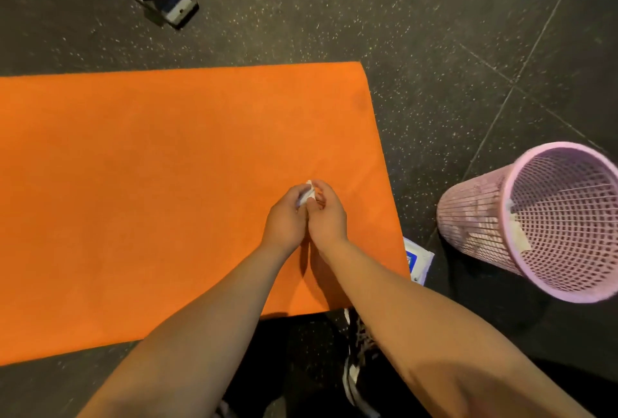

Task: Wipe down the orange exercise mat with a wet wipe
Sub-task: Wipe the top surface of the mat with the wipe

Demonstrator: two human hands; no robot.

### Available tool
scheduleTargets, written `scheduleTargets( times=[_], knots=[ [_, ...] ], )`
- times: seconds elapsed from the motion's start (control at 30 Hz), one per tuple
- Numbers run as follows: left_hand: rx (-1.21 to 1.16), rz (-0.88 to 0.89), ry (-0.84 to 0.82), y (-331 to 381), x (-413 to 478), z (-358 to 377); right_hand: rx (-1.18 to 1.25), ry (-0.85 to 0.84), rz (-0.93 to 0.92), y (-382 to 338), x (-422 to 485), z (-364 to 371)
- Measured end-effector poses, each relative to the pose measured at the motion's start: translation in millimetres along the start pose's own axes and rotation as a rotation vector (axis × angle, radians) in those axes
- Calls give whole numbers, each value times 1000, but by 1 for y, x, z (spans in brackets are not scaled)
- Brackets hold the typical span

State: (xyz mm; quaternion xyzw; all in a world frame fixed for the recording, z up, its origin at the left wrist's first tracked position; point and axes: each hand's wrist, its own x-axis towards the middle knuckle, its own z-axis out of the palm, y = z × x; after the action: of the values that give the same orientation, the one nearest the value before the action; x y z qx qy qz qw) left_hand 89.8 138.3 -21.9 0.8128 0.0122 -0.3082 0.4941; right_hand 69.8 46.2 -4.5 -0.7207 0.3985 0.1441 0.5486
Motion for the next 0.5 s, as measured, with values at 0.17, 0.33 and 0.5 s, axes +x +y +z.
scheduleTargets(
  times=[0.17, 0.33, 0.5],
  knots=[
    [191, 56, 164, -66, 36, 13, -219, 64, -172, 37, 42, 41],
    [307, 91, 372, -116, 34, 8, -400, 73, -394, 65, 47, 79],
    [400, 64, 312, -146, 3, -6, -582, -3, -429, 84, 22, 90]
  ],
)
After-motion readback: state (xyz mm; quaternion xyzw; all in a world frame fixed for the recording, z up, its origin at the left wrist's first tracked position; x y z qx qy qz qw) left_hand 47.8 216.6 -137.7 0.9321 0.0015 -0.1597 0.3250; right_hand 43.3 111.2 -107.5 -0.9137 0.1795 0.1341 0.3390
